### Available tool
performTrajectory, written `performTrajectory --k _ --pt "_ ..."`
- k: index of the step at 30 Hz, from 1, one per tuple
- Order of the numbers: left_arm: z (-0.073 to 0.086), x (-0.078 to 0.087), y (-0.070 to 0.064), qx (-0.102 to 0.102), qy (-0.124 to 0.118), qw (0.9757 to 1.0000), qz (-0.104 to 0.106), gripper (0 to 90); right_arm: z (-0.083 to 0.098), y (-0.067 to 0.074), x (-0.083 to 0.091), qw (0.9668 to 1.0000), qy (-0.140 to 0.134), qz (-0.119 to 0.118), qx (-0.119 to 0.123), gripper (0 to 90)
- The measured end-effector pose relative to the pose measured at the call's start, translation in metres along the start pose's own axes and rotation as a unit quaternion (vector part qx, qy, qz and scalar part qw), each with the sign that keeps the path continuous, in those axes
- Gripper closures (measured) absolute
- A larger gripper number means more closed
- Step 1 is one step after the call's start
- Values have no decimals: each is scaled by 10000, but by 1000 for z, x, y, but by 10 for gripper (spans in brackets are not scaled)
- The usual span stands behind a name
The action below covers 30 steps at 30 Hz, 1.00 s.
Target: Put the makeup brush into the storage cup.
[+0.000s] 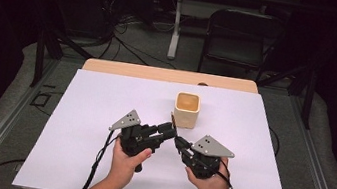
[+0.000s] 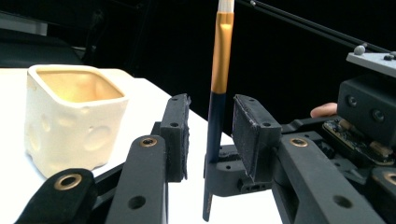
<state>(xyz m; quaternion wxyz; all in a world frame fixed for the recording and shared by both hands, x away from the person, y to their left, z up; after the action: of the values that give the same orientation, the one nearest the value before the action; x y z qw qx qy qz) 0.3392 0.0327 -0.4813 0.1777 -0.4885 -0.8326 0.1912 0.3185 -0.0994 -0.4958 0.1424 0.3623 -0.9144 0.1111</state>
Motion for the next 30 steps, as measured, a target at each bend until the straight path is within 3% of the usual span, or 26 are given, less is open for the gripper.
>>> performTrajectory --k 15,30 --pt "5 -5 -1 79 30 10000 12 760 1 3 -3 10000 18 -33 4 844" --pt "11 -7 1 170 110 9998 22 802 2 4 -3 10000 -19 -25 -18 844"
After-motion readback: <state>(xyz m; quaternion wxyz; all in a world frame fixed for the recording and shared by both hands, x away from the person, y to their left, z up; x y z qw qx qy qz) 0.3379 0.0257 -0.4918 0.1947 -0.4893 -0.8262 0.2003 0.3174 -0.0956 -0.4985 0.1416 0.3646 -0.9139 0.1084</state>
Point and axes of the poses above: each handheld gripper's, and its own axes: x roughly backward along the jaws, z roughly out of its underside, y roughly to its left, the point moved 6 cm from there along -x, roughly forward along the jaws, and after that the axes turned 6 degrees about x, right-handed, at the moved point
